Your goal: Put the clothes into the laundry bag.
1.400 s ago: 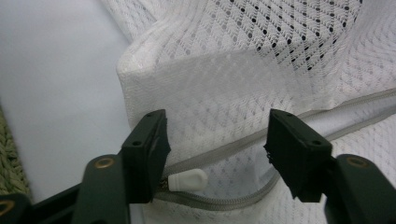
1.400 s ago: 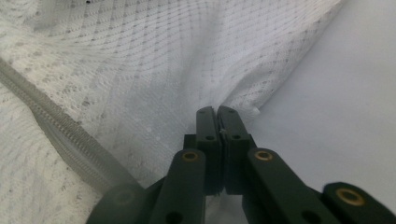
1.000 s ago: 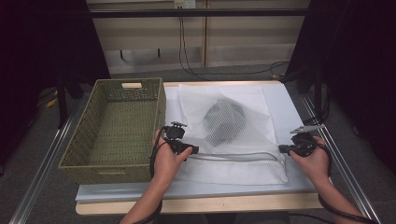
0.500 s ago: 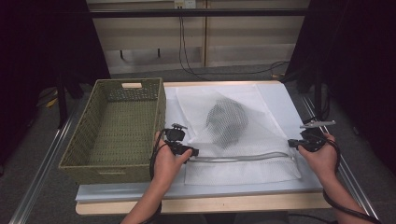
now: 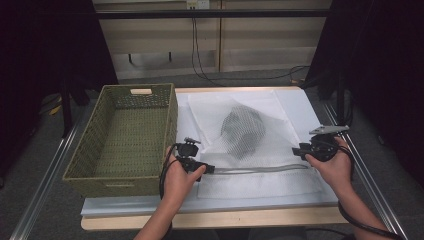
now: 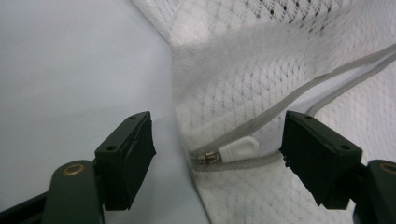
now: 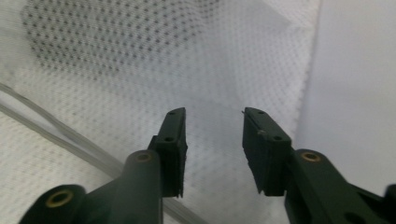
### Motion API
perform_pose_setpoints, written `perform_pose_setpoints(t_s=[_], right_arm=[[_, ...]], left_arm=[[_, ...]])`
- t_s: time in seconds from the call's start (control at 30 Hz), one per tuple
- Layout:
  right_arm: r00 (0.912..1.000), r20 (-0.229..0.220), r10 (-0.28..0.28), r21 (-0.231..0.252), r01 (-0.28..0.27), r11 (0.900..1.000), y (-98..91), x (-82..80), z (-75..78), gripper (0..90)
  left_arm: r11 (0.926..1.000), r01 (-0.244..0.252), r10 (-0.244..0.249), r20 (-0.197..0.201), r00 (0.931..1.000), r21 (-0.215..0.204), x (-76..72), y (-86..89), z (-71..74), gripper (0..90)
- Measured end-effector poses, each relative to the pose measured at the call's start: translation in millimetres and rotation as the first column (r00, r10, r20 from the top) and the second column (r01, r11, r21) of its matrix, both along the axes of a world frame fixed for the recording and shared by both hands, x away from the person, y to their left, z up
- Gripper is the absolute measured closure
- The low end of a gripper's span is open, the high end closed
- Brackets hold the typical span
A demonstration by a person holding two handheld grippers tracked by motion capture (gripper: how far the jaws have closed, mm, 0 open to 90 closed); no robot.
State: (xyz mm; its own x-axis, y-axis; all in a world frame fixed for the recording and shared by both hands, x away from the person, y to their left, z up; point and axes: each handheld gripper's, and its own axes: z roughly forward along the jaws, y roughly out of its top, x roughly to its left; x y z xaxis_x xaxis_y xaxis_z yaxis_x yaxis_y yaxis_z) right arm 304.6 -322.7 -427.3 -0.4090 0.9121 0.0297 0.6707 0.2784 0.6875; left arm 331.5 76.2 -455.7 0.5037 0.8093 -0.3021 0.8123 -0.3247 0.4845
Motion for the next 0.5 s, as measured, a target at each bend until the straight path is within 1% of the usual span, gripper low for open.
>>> perform_pose_setpoints(t_s=[0.03, 0.07, 0.1, 0.13, 0.17, 0.23, 0.27, 0.3, 0.33, 0.37, 0.4, 0.43, 0.47, 0.5], right_arm=[[0.9999, 0.008, 0.006, 0.003, -0.006, 1.0, 4.1, 0.6, 1.2, 58.4], [0.9998, 0.003, 0.02, 0.008, -0.02, 0.9998, 8.3, 0.9, 2.8, 57.7], [0.9995, 0.001, 0.033, 0.012, -0.033, 0.9994, 13.1, 1.4, 4.1, 57.0], [0.9989, 0.005, 0.046, 0.015, -0.047, 0.9988, 17.8, 2.2, 5.2, 56.8], [0.9983, 0.003, 0.058, 0.027, -0.058, 0.9979, 23.8, 2.9, 6.3, 56.2], [0.996, 0.014, 0.088, 0.035, -0.089, 0.9954, 31.3, 4.9, 6.6, 55.7], [0.9955, 0.002, 0.095, 0.041, -0.095, 0.9946, 36.3, 5.1, 7.2, 54.9], [0.9935, 0.011, 0.113, 0.037, -0.113, 0.9929, 40.3, 6.6, 6.8, 54.1], [0.9932, 0.01, 0.116, 0.038, -0.116, 0.9925, 44.9, 7.0, 6.8, 53.7], [0.9918, 0.007, 0.128, 0.036, -0.128, 0.9912, 49.3, 7.9, 6.4, 53.7], [0.9896, -0.001, 0.144, 0.042, -0.144, 0.9887, 53.7, 8.8, 6.2, 53.7], [0.9881, 0.001, 0.154, 0.043, -0.154, 0.9872, 58.2, 9.6, 6.1, 53.4], [0.9855, -0.003, 0.17, 0.063, -0.169, 0.9836, 62.4, 10.7, 6.0, 53.2], [0.9847, -0.007, 0.174, 0.069, -0.173, 0.9825, 67.5, 11.3, 6.1, 53.2]], left_arm=[[1.0, 0.01, -0.01, -0.013, 0.9999, -0.001, -0.6, 0.1, 0.0, 27.2], [0.9999, 0.006, -0.006, -0.011, 0.9999, -0.01, -1.6, -0.5, -0.1, 27.2], [0.9999, 0.009, -0.009, -0.003, 1.0, -0.004, -2.6, -0.9, 0.1, 27.2], [1.0, 0.005, -0.005, -0.008, 1.0, -0.009, -3.9, -1.6, 0.1, 27.1], [0.9999, 0.009, -0.009, -0.005, 0.9999, -0.004, -4.3, -1.0, 0.2, 27.1], [1.0, 0.002, -0.002, -0.001, 1.0, -0.005, -6.4, -1.1, 0.2, 26.8], [1.0, 0.008, -0.008, 0.0, 1.0, -0.002, -7.1, -0.4, 0.1, 26.7], [0.9999, 0.009, -0.009, 0.004, 1.0, -0.006, -8.0, -0.7, -0.6, 26.8], [1.0, 0.008, -0.008, 0.003, 1.0, -0.004, -9.0, -0.9, -1.1, 26.8], [0.9998, 0.011, -0.011, 0.002, 0.9999, -0.013, -9.7, -0.7, -1.1, 26.6], [0.9998, 0.014, -0.014, 0.003, 0.9999, -0.013, -10.7, -0.4, -0.8, 26.6], [0.9999, 0.014, -0.014, 0.007, 0.9999, -0.004, -11.3, 0.0, -0.6, 26.4], [0.9999, 0.014, -0.014, 0.009, 0.9999, -0.009, -12.1, 0.2, -0.5, 26.2], [0.9996, 0.02, -0.02, 0.004, 0.9998, -0.019, -12.8, 0.3, -0.5, 26.3]])
